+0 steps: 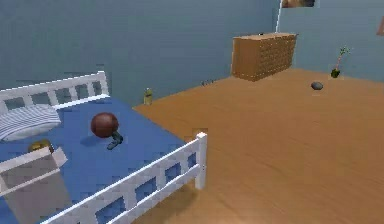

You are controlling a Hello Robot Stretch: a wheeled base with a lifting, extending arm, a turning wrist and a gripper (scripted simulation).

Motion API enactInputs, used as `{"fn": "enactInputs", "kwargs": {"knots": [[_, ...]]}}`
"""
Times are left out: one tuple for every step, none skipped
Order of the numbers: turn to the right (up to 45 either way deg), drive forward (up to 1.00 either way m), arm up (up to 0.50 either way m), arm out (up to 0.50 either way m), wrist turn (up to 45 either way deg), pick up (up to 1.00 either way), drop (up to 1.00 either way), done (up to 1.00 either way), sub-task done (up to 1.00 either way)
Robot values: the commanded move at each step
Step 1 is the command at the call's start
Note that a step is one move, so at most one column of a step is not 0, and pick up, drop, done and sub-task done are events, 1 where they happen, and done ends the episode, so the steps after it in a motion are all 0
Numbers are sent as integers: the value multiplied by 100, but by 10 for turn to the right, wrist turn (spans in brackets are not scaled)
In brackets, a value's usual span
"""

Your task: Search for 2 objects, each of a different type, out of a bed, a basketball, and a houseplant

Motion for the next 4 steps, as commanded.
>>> {"fn": "enactInputs", "kwargs": {"knots": [[-30, 0, 0, 0, 0, 0, 0, 0, 0], [0, 30, 0, 0, 0, 0, 0, 0, 0], [-330, 0, 0, 0, 0, 0, 0, 0, 0], [0, 0, 0, 0, 0, 0, 0, 0, 100]]}}
